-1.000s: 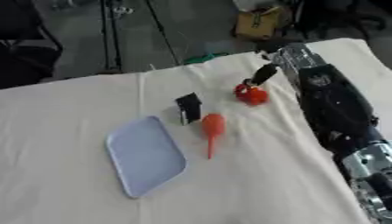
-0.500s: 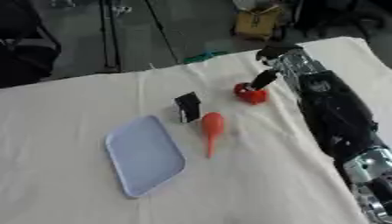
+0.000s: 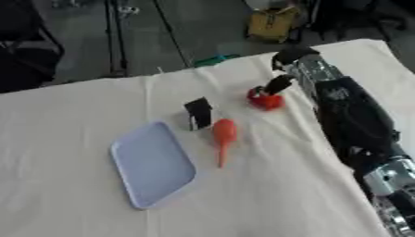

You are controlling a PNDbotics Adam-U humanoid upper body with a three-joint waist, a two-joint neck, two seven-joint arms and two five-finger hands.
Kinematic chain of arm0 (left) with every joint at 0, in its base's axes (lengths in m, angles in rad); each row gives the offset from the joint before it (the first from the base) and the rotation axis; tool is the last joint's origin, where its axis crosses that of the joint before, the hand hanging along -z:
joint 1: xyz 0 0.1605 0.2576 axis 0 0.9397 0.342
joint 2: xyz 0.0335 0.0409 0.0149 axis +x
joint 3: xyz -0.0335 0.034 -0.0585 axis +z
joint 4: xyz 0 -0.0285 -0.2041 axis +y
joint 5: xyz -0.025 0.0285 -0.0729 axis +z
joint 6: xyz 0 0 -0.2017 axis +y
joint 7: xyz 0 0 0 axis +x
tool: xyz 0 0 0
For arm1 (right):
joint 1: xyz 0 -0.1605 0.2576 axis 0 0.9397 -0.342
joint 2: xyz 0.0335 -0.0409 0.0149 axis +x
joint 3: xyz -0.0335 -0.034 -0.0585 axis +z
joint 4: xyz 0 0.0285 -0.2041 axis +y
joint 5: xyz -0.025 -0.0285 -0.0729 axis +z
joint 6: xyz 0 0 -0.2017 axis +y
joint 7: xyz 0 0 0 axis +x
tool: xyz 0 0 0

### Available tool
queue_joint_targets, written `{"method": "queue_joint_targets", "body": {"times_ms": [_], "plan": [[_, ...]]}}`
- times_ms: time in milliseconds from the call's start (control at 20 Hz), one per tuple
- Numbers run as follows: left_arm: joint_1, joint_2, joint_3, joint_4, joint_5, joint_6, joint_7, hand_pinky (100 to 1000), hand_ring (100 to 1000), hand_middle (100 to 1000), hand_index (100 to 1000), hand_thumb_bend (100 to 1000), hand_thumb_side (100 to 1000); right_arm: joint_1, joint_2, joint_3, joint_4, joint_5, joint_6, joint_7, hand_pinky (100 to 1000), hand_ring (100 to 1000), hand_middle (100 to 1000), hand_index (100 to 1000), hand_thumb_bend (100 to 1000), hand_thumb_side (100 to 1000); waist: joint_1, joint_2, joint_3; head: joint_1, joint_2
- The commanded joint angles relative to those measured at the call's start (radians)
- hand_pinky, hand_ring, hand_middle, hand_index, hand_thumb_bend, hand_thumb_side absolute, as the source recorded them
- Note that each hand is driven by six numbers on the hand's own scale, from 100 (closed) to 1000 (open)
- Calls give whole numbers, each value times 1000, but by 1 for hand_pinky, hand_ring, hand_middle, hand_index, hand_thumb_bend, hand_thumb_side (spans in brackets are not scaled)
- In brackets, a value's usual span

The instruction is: Pick up objects on the table and place them in the box.

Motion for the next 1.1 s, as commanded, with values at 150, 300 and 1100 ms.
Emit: {"method": "queue_joint_targets", "body": {"times_ms": [150,300,1100], "plan": [[-12,19,10,-14,5,1,-6,805,856,844,770,100,853,-6,-35,30,-56,-30,13,8,937,939,746,858,450,756,-4,-15,1,4,-6],[-12,18,10,-14,5,1,-9,803,851,839,768,100,853,-7,-29,39,-66,-26,18,30,932,932,714,857,428,752,-4,-15,1,1,-8],[-12,13,12,-14,10,5,-19,797,842,831,762,100,845,10,-19,61,-121,-111,-3,196,846,879,803,901,454,549,-4,-14,-3,2,-14]]}}
